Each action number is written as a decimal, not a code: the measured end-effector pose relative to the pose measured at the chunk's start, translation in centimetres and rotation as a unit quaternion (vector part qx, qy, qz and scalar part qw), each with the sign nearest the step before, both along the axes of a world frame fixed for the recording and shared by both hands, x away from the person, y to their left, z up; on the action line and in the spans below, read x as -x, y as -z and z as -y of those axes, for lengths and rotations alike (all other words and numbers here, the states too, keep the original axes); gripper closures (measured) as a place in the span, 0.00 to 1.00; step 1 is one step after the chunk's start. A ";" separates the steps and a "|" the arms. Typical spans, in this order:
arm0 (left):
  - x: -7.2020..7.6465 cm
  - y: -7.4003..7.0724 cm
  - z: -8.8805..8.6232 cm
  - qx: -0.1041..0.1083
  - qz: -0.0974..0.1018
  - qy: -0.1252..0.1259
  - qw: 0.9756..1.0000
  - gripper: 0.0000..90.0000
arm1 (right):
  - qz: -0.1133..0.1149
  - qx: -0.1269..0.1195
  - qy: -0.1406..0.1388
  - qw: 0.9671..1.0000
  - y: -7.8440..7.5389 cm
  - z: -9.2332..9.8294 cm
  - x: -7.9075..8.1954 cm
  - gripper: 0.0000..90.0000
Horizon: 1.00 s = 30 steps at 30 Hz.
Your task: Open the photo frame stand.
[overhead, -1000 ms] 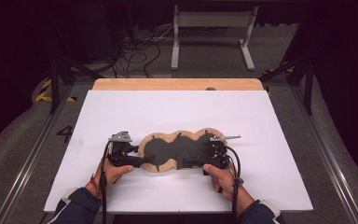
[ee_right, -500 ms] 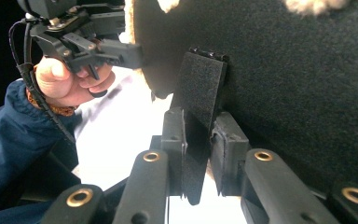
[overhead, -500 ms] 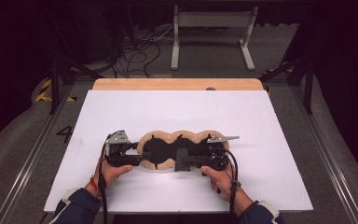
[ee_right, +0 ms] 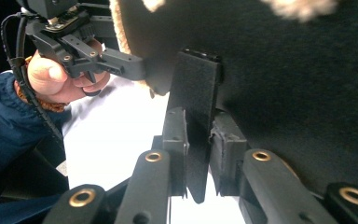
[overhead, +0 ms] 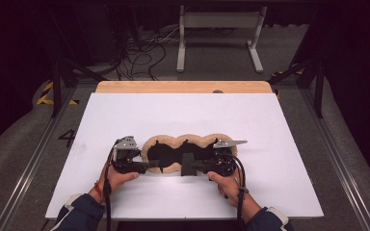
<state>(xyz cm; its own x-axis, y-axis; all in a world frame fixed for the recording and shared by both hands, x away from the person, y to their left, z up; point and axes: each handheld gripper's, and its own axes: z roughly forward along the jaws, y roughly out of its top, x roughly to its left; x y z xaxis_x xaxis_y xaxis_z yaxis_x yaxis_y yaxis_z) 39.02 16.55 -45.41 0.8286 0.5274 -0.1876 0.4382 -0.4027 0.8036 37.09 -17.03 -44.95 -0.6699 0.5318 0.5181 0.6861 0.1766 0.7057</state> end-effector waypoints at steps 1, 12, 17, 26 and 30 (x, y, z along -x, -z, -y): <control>0.0 -0.1 0.0 -0.005 0.008 -0.002 1.000 0.50 | 0.002 0.000 -0.001 1.000 -0.1 0.0 0.0 0.87; 0.7 -0.3 1.4 -0.054 0.088 -0.025 0.994 0.55 | 0.048 0.026 0.018 0.998 -0.8 0.5 -0.2 0.87; 1.2 -0.5 1.6 -0.063 0.109 -0.021 0.992 0.57 | 0.035 0.033 0.028 0.998 -0.2 0.7 -0.3 0.85; 1.8 -0.4 1.7 -0.062 0.113 -0.018 0.991 0.58 | 0.033 0.046 0.038 0.998 0.0 1.1 1.0 0.81; 2.1 -0.4 1.6 -0.060 0.113 -0.020 0.992 0.59 | 0.031 0.053 0.039 0.997 0.2 1.4 1.4 0.80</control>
